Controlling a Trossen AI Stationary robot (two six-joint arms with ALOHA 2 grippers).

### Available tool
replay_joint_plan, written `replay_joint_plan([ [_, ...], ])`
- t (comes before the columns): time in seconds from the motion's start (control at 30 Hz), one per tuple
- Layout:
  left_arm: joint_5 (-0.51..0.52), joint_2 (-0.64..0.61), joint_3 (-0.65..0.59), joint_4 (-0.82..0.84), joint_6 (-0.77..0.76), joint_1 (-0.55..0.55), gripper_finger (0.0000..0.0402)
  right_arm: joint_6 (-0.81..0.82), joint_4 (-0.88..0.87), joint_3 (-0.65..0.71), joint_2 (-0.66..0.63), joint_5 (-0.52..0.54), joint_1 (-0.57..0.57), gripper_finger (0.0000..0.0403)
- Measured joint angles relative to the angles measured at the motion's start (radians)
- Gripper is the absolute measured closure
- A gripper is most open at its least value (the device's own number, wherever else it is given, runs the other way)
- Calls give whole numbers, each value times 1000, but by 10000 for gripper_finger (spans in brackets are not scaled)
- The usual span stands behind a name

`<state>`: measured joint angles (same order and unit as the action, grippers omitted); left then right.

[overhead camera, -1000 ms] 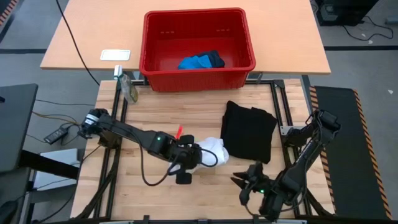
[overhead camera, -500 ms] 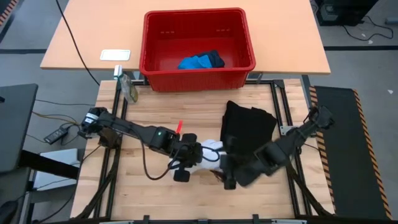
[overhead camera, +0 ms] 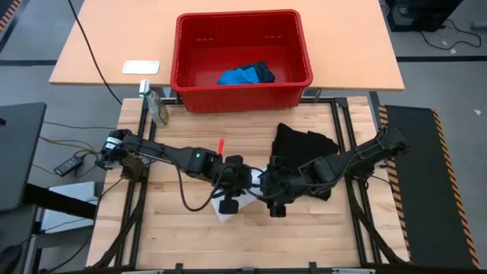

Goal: Fold laundry
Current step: Stack the white polo shirt on top of the black shirt

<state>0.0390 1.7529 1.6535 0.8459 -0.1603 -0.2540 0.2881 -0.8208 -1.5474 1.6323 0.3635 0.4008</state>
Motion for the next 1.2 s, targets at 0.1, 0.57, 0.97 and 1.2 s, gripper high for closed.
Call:
replay_joint_plan([
  [0.1, -3, 1, 34, 2, 39, 13, 374, -51, 5, 19, 0, -37, -14, 92],
  [0.57, -103, 2, 211, -1, 155, 39, 374, -18, -59, 41, -133, -241, -76, 375],
  [0.97, -271, 167, 386, -237, -3, 221, 375, 550, -346, 40, -386, -326, -74, 372],
  [1.2, -504, 367, 600, -244, -23, 242, 375, 835, -456, 43, -441, -365, 25, 372],
])
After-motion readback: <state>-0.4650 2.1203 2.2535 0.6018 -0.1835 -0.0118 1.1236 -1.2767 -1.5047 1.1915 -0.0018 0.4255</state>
